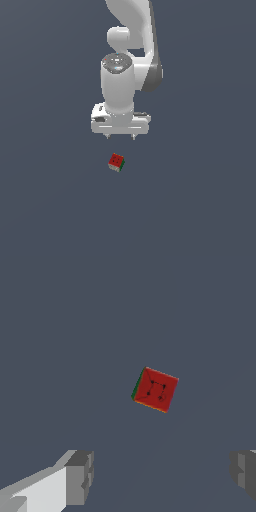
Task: Pick up the object and move it to a goal position.
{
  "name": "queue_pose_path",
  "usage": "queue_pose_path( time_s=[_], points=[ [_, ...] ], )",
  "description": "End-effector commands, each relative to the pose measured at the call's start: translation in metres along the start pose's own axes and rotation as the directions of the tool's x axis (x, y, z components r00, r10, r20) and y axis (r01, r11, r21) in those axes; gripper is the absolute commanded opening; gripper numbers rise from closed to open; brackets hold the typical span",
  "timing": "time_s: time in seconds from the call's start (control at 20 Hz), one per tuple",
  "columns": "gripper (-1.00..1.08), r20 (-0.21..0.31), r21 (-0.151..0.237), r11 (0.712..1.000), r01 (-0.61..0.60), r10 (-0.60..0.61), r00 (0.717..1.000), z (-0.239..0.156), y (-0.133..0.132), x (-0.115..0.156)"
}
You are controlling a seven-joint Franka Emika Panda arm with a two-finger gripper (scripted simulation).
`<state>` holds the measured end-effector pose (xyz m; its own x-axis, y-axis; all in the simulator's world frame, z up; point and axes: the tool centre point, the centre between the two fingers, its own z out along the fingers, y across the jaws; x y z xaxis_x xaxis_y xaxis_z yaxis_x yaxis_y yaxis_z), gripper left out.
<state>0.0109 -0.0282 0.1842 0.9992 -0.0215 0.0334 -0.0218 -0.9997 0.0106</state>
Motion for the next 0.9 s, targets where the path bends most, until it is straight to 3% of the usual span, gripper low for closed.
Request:
queue_pose_path(
  time_s=[0.0,0.5,0.85],
  points=[
    [1.00,0.000,0.000,1.000,0.000,0.000,1.000,0.000,0.000,0.000],
    [1.00,-0.038,0.008,0.998,0.068,-0.068,0.997,-0.016,-0.038,0.007],
    [1.00,-0.035,0.006,0.997,0.080,-0.080,0.996,-0.014,-0.036,0.008]
  ],
)
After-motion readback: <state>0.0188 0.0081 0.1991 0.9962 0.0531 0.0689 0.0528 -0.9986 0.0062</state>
